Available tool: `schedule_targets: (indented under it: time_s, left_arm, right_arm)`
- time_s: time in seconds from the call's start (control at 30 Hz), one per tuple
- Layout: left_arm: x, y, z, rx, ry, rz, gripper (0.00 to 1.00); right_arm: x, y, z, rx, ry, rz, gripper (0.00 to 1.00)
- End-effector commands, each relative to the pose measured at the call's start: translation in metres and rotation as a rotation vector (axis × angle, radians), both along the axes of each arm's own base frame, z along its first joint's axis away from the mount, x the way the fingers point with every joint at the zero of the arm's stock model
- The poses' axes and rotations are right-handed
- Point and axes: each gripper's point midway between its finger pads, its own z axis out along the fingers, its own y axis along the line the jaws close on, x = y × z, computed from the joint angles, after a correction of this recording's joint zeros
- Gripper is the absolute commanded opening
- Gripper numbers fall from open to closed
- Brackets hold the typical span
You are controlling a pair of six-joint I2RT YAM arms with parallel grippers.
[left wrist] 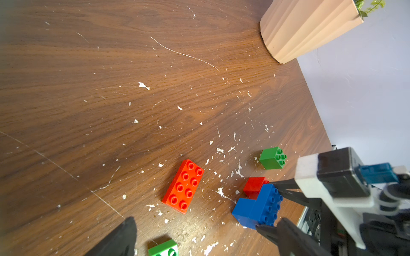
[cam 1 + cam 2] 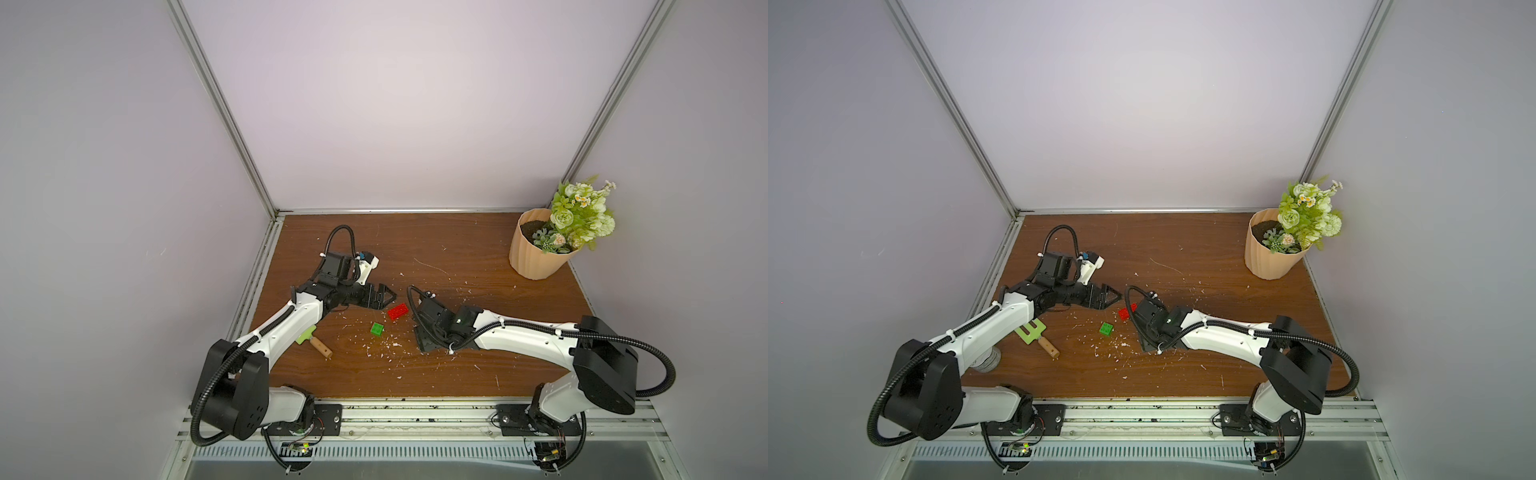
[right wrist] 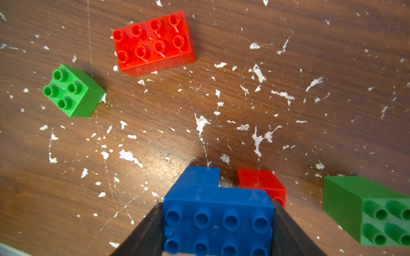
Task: Assemble a giraffe with lego
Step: Place the lego brick at the center of the board.
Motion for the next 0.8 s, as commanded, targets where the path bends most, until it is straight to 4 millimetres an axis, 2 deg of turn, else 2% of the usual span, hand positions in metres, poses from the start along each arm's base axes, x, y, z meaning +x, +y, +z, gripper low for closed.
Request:
schedule_targets:
  time_s: [0.0,0.5,0.6,0.77]
  left_arm:
    - [0.004,0.000,0.006,-0.012,-0.010,0.002,0.99]
    - [0.003,0.001,0.005,-0.007,-0.008,0.004,1.00]
    - [0.003,0.001,0.006,-0.004,-0.011,0.005,1.00]
    - [0.003,0.002,0.006,-0.004,-0.014,0.006,0.99]
  right_arm:
    - [-0.011,-0.031,-0.044,-0.113,0.130,-0.029,0.50]
    - [0.079,-0.039,-0.019,-0.114,0.010,-0.111,0.50]
    - [0.088,-0.040,-0.018,-0.113,0.005,-0.115,0.50]
    - [0.091,-0.044,-0.017,-0.120,0.011,-0.112,0.50]
